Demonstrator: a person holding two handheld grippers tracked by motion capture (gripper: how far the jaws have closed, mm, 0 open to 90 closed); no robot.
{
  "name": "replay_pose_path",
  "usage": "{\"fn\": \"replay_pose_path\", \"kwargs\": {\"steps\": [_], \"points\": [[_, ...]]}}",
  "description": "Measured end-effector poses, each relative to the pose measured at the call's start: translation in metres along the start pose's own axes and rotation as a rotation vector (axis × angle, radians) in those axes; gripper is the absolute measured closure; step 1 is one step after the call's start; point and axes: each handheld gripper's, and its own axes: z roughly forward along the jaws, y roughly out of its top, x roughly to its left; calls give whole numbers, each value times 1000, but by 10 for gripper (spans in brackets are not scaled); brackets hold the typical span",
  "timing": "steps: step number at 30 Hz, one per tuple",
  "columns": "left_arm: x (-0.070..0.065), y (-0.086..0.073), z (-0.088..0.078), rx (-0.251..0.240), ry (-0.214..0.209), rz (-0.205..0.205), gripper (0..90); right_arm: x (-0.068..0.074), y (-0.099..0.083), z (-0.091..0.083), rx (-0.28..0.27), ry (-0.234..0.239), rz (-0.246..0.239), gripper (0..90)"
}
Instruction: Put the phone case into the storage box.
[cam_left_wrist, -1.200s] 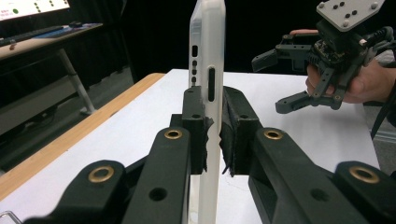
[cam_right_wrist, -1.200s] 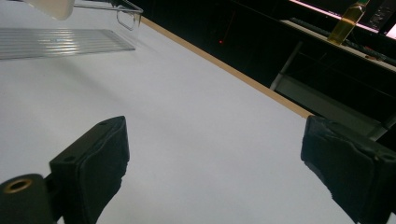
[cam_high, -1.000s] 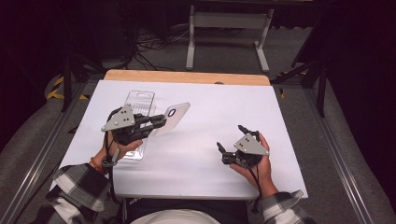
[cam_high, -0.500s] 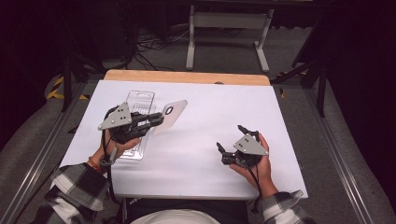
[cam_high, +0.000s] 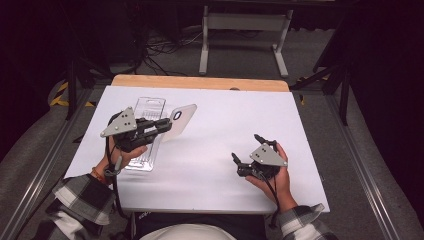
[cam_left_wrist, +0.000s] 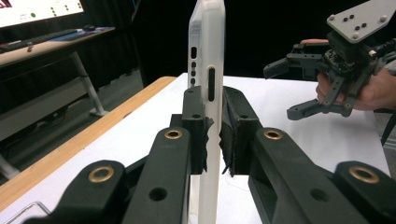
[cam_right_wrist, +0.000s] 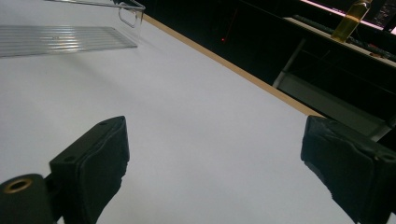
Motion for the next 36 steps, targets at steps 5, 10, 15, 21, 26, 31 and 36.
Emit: {"fn": "replay_pose_path", "kwargs": {"steps": [5,10,15,21,26,31,36], "points": [[3,-1,-2,5,7,0,812,0,0,0,1,-2,-2,83],[7,-1,-6,12,18,-2,811,0,0,0,2,-2,-3,86],[11,-3,-9,3,36,-13,812,0,0,0,2,-2,-3,85],[16,-4,-13,0,50,-23,812,-1,0,0,0,-1,-6,85],[20,-5,-17,10,58,-19,812,-1,-1,0,1,-1,-6,85],[21,-5,-17,7,63,-22,812,-1,-1,0,4,-3,-8,85],[23,-5,-19,8,69,-19,812,-1,0,0,4,-2,-7,85]]}}
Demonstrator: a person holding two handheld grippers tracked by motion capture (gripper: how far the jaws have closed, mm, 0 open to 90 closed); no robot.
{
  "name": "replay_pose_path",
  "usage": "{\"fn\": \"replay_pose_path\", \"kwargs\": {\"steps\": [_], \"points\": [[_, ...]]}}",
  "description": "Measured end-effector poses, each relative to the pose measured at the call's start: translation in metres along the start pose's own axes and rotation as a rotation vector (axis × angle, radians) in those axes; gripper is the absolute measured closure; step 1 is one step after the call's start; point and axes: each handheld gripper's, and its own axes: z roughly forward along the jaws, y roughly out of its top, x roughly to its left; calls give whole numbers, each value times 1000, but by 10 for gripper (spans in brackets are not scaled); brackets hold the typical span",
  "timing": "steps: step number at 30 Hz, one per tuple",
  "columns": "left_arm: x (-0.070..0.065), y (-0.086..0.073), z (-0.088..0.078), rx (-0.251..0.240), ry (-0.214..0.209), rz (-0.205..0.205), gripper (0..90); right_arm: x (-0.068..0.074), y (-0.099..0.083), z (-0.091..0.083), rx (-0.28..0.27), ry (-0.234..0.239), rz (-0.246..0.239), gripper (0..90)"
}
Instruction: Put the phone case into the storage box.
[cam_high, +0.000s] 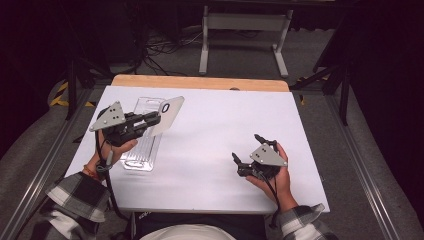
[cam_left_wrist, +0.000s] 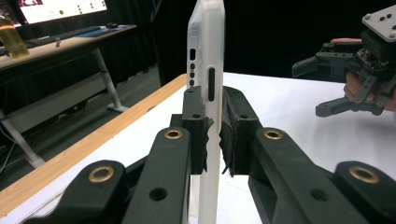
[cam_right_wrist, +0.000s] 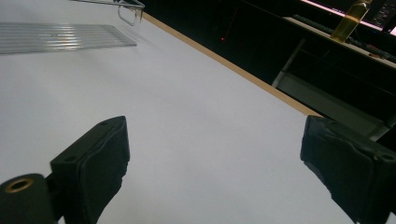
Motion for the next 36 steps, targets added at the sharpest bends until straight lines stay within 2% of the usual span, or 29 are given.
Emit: {"fn": "replay_pose_path", "kwargs": {"steps": [6,10,15,33,36], "points": [[3,-1,-1,-3,6,-11,812,0,0,0,-3,0,1,86],[5,-1,-3,3,9,-2,812,0,0,0,-1,0,-2,86],[6,-2,-4,-11,18,-6,812,1,1,0,-3,4,6,91],[14,-6,-8,8,36,-17,812,0,1,0,-2,3,5,91],[16,-7,-9,4,43,-28,812,1,0,0,-2,4,6,91]]}}
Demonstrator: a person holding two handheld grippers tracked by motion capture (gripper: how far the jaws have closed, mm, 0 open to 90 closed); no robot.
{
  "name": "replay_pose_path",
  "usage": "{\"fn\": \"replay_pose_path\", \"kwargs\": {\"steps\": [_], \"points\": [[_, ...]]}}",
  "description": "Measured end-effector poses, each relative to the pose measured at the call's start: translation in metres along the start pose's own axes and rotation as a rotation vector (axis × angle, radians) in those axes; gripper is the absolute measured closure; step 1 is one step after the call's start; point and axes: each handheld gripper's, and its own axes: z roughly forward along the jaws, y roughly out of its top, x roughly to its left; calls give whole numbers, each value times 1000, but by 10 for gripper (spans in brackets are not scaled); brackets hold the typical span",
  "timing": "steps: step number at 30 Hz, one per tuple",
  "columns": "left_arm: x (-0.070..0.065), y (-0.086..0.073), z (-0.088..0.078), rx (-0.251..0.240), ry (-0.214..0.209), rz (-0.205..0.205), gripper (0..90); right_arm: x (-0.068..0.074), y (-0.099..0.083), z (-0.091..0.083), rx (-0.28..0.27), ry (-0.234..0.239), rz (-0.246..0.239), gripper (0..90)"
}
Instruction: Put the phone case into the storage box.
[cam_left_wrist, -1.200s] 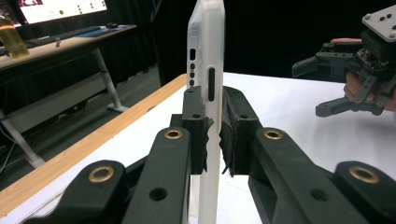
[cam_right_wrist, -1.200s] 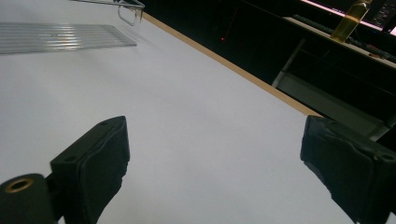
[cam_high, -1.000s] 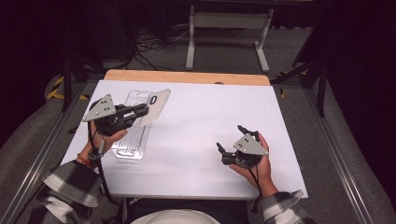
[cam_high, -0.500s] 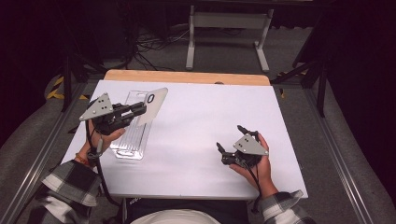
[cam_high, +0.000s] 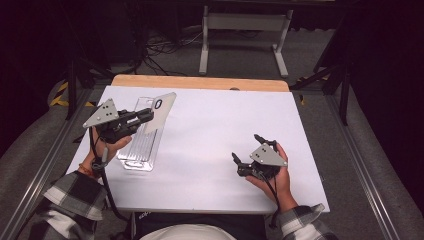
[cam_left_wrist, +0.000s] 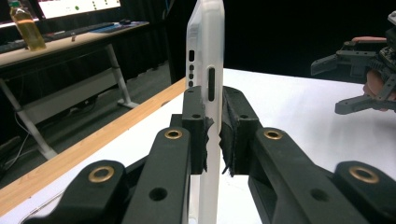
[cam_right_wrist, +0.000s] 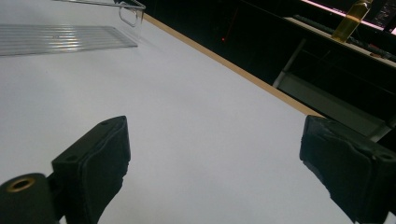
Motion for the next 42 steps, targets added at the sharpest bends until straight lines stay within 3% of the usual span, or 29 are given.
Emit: {"fn": "replay_pose_path", "kwargs": {"steps": [28,42], "points": [[21,-13,-1,19,41,-36,812,0,-1,2,9,7,-3,91],[30,-23,6,58,53,-55,812,1,-2,3,19,8,-13,91]]}}
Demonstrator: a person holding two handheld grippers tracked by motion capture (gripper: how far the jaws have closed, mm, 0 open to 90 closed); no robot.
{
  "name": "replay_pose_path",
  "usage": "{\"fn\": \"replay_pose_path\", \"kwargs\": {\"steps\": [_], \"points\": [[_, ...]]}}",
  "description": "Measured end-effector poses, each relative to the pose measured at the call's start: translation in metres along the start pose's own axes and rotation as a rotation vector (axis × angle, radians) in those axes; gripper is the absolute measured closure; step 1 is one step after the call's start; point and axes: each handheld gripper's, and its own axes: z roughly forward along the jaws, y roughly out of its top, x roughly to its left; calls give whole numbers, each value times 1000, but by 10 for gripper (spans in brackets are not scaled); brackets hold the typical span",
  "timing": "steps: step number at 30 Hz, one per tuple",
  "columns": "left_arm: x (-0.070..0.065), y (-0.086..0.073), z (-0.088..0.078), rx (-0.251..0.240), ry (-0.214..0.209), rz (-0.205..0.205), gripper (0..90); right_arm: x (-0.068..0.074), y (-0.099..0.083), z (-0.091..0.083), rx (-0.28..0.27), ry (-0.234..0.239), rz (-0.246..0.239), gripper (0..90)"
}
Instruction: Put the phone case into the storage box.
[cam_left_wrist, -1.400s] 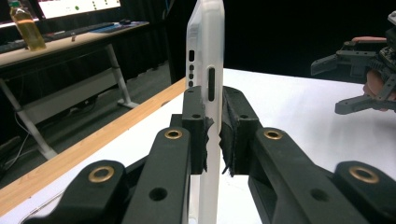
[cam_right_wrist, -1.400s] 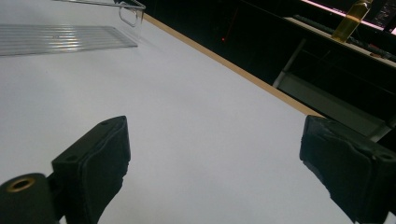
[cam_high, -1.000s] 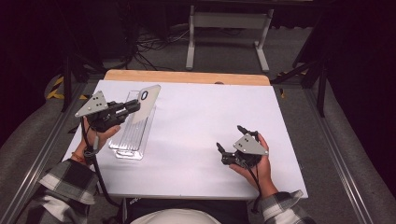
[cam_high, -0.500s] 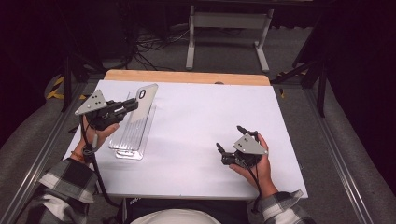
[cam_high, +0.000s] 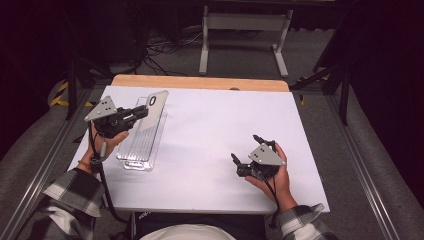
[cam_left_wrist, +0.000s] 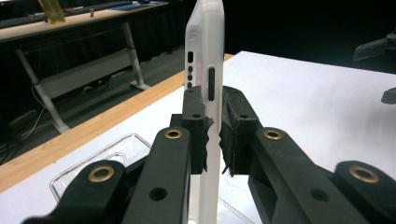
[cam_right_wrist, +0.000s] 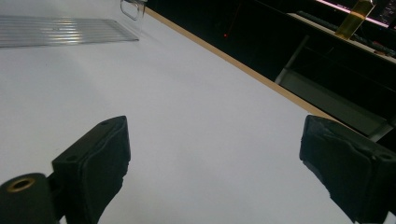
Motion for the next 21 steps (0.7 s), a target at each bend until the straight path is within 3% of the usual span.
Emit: {"fn": "replay_pose_path", "kwargs": {"steps": [21], "points": [[25,-16,28,48,25,-48,812,3,-2,4,16,16,-1,91]]}}
